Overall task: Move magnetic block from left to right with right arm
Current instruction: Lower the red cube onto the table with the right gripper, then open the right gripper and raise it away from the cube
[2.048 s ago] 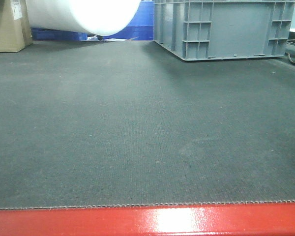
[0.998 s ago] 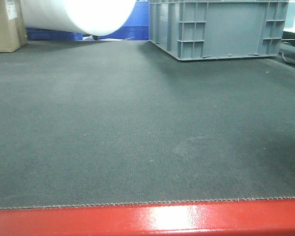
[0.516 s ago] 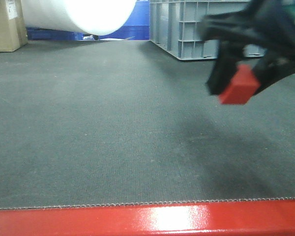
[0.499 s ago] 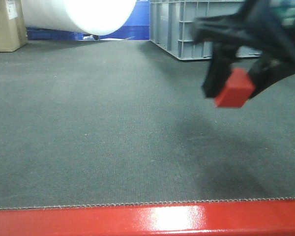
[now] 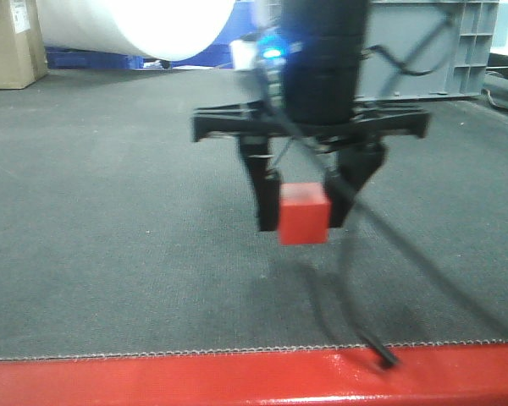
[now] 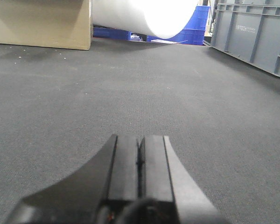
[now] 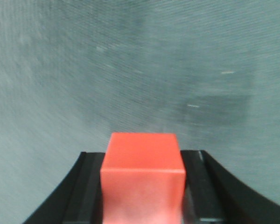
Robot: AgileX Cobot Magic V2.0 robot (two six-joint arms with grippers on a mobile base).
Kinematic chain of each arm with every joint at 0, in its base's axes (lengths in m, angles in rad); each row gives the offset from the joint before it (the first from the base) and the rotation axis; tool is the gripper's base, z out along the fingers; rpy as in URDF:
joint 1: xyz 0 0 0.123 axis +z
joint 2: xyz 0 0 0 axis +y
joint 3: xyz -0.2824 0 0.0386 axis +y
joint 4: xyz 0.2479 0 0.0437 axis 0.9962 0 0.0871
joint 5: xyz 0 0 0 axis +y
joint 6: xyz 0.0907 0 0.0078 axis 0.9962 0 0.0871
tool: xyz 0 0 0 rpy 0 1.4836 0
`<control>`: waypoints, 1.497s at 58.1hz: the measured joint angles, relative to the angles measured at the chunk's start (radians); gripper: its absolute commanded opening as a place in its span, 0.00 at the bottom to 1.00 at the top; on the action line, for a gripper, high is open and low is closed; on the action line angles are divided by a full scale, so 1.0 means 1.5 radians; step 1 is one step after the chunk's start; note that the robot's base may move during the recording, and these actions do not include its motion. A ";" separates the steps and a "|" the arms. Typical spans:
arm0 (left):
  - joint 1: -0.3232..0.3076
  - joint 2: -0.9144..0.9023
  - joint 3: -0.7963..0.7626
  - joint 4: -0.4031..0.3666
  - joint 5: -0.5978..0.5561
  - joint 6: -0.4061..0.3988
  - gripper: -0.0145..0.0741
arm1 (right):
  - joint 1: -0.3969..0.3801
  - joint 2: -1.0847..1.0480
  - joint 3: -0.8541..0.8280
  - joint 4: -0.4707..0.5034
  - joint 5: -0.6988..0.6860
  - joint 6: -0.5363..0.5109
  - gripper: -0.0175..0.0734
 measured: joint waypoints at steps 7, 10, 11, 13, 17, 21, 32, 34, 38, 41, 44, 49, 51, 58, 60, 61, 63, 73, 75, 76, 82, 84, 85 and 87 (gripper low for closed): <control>0.000 0.000 0.000 0.000 0.000 0.000 0.02 | 0.019 0.030 -0.030 0.000 0.011 0.026 0.57; 0.000 0.000 0.000 0.000 0.000 0.000 0.02 | 0.028 0.040 -0.037 0.001 0.012 0.030 0.57; 0.000 0.000 0.000 0.000 0.000 0.000 0.02 | 0.031 0.042 -0.038 0.001 0.012 0.031 0.57; 0.000 0.000 0.000 0.000 0.000 0.000 0.02 | 0.036 0.047 -0.041 0.003 0.012 0.034 0.57; 0.000 0.000 0.000 0.000 0.000 0.000 0.02 | 0.043 0.054 -0.040 0.011 0.012 0.035 0.57; 0.000 0.000 0.000 0.000 0.000 0.000 0.02 | 0.049 0.056 -0.040 0.020 0.008 0.038 0.57; 0.000 0.000 0.000 0.000 0.000 0.000 0.02 | 0.052 0.056 -0.041 0.023 -0.001 0.060 0.58; 0.000 0.000 0.000 0.000 0.000 0.000 0.02 | 0.052 0.056 -0.041 0.023 -0.001 0.063 0.59; 0.000 0.000 0.000 0.000 0.000 0.000 0.02 | 0.052 0.056 -0.041 0.023 -0.002 0.069 0.66; 0.000 0.000 0.000 0.000 0.000 0.000 0.02 | 0.052 0.056 -0.041 0.023 -0.002 0.070 0.73; 0.000 0.000 0.000 0.000 0.000 0.000 0.02 | 0.052 0.056 -0.041 0.024 -0.002 0.071 0.79; 0.000 0.000 0.000 0.000 0.000 0.000 0.02 | 0.052 0.056 -0.041 0.024 -0.002 0.072 0.86; 0.000 0.000 0.000 0.000 0.000 0.000 0.02 | 0.052 0.056 -0.041 0.024 -0.002 0.073 0.86; 0.000 0.000 0.000 0.000 0.000 0.000 0.02 | 0.052 0.056 -0.041 0.024 -0.002 0.073 0.86; 0.000 0.000 0.000 0.000 0.000 0.000 0.02 | 0.052 0.056 -0.041 0.024 -0.002 0.073 0.86; 0.000 0.000 0.000 0.000 0.000 0.000 0.02 | 0.052 0.056 -0.041 0.024 -0.002 0.073 0.86; 0.000 0.000 0.000 0.000 0.000 0.000 0.02 | 0.052 0.056 -0.041 0.024 -0.002 0.073 0.86; 0.000 0.000 0.000 0.000 0.000 0.000 0.02 | 0.056 0.029 -0.041 0.011 0.002 0.073 0.86; 0.000 0.000 0.000 0.000 0.000 0.000 0.02 | 0.056 0.020 -0.041 0.005 0.006 0.068 0.86; 0.000 0.000 0.000 0.000 0.000 0.000 0.02 | 0.056 0.012 -0.041 0.003 0.008 0.066 0.86; 0.000 0.000 0.000 0.000 0.000 0.000 0.02 | 0.056 -0.033 -0.034 -0.003 0.010 0.030 0.85; 0.000 0.000 0.000 0.000 0.000 0.000 0.02 | 0.056 -0.051 -0.027 -0.004 0.010 0.016 0.84; 0.000 0.000 0.000 0.000 0.000 0.000 0.02 | 0.056 -0.059 -0.024 -0.004 0.010 0.011 0.83; 0.000 0.000 0.000 0.000 0.000 0.000 0.02 | 0.056 -0.078 -0.013 -0.005 0.010 -0.002 0.80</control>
